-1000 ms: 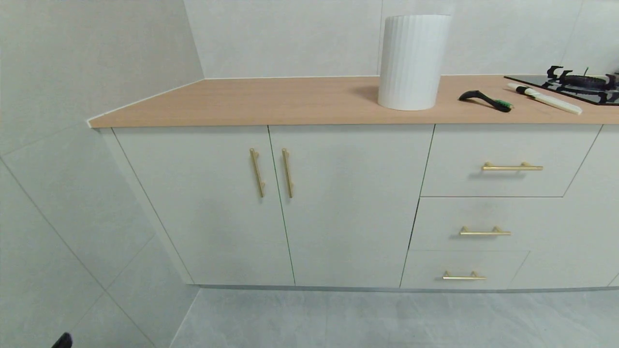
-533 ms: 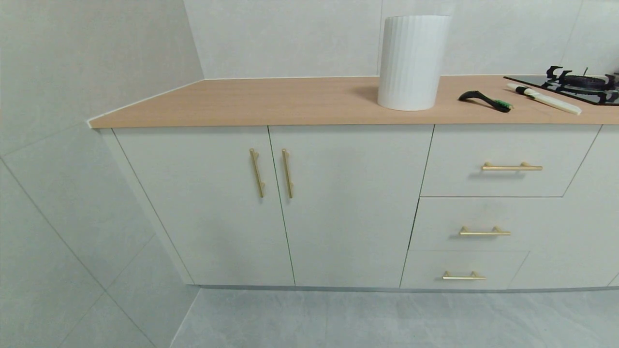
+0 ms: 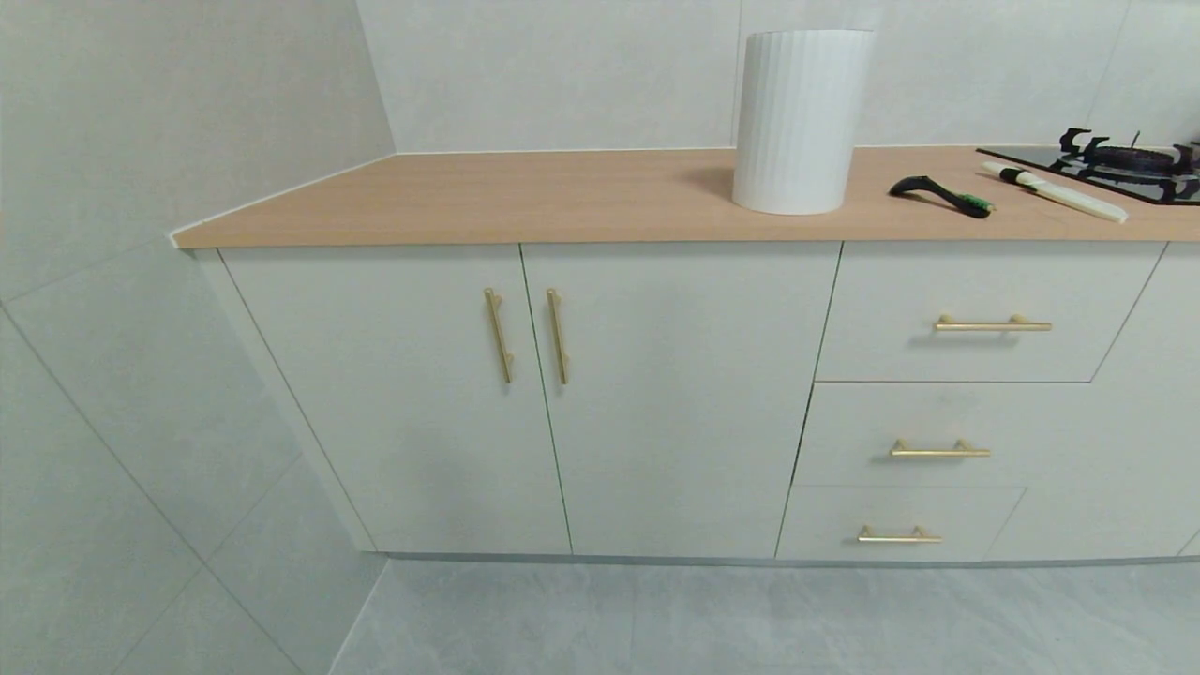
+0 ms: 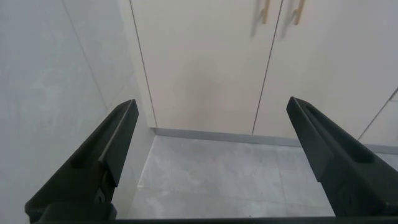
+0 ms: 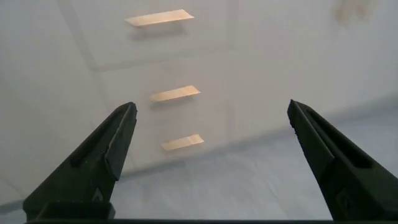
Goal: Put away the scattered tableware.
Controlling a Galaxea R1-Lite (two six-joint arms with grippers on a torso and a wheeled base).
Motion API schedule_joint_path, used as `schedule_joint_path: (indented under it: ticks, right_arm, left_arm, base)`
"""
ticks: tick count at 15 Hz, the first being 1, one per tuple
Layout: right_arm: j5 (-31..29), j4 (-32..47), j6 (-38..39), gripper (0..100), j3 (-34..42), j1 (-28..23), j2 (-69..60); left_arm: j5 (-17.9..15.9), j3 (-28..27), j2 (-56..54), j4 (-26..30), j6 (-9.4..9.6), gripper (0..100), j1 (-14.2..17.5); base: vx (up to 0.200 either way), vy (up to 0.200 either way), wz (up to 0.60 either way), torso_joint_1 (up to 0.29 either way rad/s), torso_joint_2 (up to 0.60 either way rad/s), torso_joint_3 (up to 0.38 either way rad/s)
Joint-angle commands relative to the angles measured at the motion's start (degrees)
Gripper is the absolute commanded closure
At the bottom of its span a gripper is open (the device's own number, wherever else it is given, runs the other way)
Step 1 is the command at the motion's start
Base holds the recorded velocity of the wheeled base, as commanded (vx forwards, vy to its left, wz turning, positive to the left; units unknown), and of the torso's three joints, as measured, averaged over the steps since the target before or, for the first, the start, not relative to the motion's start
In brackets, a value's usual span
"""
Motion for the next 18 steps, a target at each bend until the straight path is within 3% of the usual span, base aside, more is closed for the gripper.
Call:
schedule_joint_path:
  ticks: [1, 3, 8, 11, 14, 18]
  right_arm:
    - [6.6, 0.8, -0.7, 0, 3.9, 0.0, 0.0]
    - [10.0, 3.7, 0.2, 0, 3.8, 0.0, 0.0]
    - [11.2, 3.5, -1.4, 0, 3.8, 0.0, 0.0]
    - [11.1, 3.5, -1.0, 0, 3.8, 0.0, 0.0]
    - [11.1, 3.5, -0.9, 0, 3.8, 0.0, 0.0]
    - [11.1, 3.5, -0.9, 0, 3.8, 0.0, 0.0]
  left_arm:
    - [-0.2, 0.0, -0.2, -0.1, -0.17, 0, 0.0]
    - [-0.3, 0.0, -0.2, -0.1, -0.26, 0, 0.0]
    - [-0.3, 0.0, -0.2, -0.1, -0.17, 0, 0.0]
    - [-0.6, 0.0, -0.2, 0.0, 1.76, 0, 0.0]
    - [-0.8, 0.0, -0.2, 0.0, 1.76, 0, 0.0]
    - [-0.8, 0.0, -0.2, 0.0, 1.85, 0, 0.0]
  base:
    - [0.000, 0.000, 0.00, 0.000, 0.00, 0.000]
    - [0.000, 0.000, 0.00, 0.000, 0.00, 0.000]
    - [0.000, 0.000, 0.00, 0.000, 0.00, 0.000]
    - [0.000, 0.000, 0.00, 0.000, 0.00, 0.000]
    - [0.000, 0.000, 0.00, 0.000, 0.00, 0.000]
    - [0.000, -0.200, 0.00, 0.001, 0.00, 0.004]
